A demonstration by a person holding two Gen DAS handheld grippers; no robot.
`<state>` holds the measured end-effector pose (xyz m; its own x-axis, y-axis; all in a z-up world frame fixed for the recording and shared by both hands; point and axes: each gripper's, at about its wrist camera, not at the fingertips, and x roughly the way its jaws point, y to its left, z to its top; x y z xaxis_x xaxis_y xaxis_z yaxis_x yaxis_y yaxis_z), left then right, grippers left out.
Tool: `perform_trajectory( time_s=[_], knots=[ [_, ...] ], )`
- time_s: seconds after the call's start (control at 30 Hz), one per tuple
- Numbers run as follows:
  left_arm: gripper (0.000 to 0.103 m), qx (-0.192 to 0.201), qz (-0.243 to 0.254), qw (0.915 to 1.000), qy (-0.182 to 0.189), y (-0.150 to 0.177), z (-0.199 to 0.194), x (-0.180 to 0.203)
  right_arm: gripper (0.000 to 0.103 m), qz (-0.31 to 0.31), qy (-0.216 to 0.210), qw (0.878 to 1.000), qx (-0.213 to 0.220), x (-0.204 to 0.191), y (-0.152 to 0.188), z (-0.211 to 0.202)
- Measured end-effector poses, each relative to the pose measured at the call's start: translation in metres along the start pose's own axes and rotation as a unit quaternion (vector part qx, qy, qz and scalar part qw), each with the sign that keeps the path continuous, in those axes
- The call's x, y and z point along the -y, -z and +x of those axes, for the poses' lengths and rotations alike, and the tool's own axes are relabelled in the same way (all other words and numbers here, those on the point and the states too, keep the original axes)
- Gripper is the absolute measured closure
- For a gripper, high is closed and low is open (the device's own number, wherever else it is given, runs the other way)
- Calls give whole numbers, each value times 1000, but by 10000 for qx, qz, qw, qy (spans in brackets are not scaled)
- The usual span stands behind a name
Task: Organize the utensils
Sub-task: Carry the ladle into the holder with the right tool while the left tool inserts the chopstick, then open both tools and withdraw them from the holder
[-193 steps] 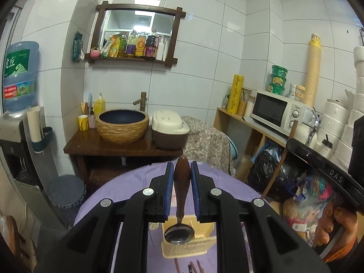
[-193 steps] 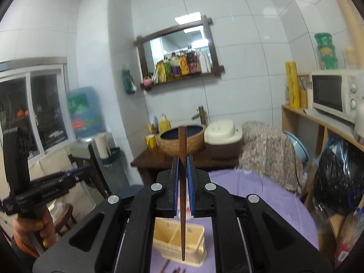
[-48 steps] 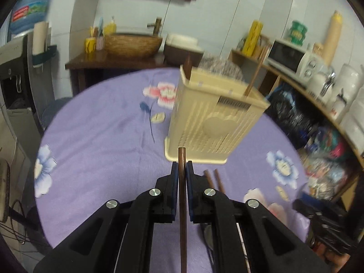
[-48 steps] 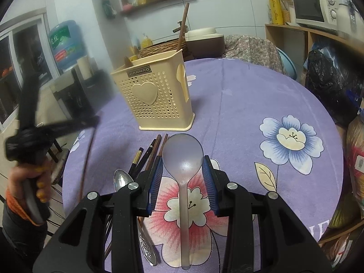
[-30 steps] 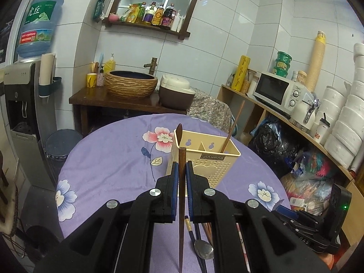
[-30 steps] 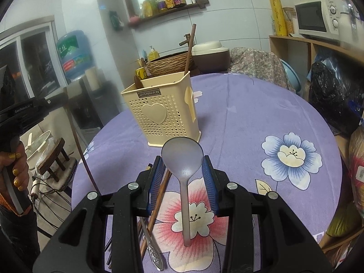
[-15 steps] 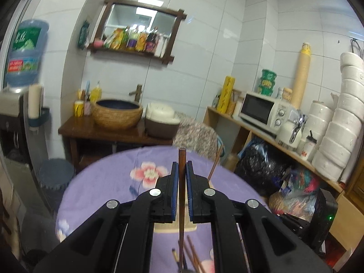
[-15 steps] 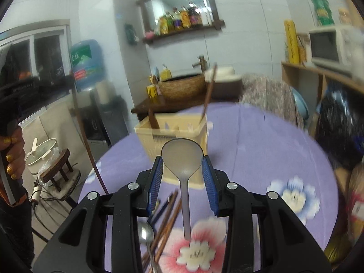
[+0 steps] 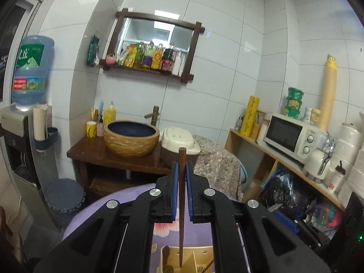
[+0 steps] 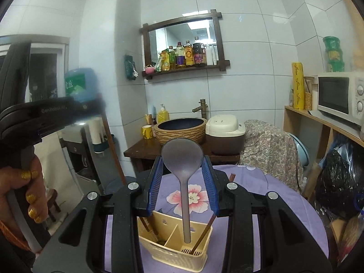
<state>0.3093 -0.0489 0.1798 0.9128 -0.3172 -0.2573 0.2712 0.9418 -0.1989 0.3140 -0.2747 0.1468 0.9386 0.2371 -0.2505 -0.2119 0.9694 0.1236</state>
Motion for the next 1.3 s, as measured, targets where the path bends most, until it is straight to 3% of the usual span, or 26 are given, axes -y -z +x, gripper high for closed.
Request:
perform_trajectory(
  time_s=[0.4, 0.7, 0.73, 0.77, 0.83, 0.93, 1.0, 1.07, 1.2, 1.3],
  knots=[
    [95, -709, 269, 9971, -78, 86, 29, -9, 67, -194, 313, 9975, -608, 5, 86, 35],
    [92, -803, 375, 9960, -56, 90, 28, -12, 65, -274, 452, 9962, -696, 7, 108, 37],
    [84, -818, 393, 9959, -37, 91, 28, -12, 60, -280, 457, 9962, -683, 7, 109, 36],
    [68, -814, 437, 9957, -46, 91, 25, -11, 55, -296, 482, 9963, -649, 8, 110, 33],
    [49, -741, 498, 9960, -82, 94, 19, -10, 52, -305, 501, 9965, -602, 8, 112, 27],
    [42, -640, 630, 9959, -54, 99, 5, -9, 52, -301, 376, 9970, -610, 8, 113, 12],
    [28, -653, 714, 9953, -45, 106, -8, -10, 48, -284, 219, 9968, -719, 8, 115, 2],
    [5, -660, 700, 9954, -33, 114, -18, -15, 42, -243, -59, 9959, -866, 8, 122, -12],
    [5, -943, 658, 9934, -15, 145, -34, -30, 41, -338, -834, 9862, -1390, 0, 153, -35],
    [5, -1311, 875, 9874, -149, 177, -40, -36, 41, -427, -1263, 9744, -1811, -11, 181, -43]
  ],
)
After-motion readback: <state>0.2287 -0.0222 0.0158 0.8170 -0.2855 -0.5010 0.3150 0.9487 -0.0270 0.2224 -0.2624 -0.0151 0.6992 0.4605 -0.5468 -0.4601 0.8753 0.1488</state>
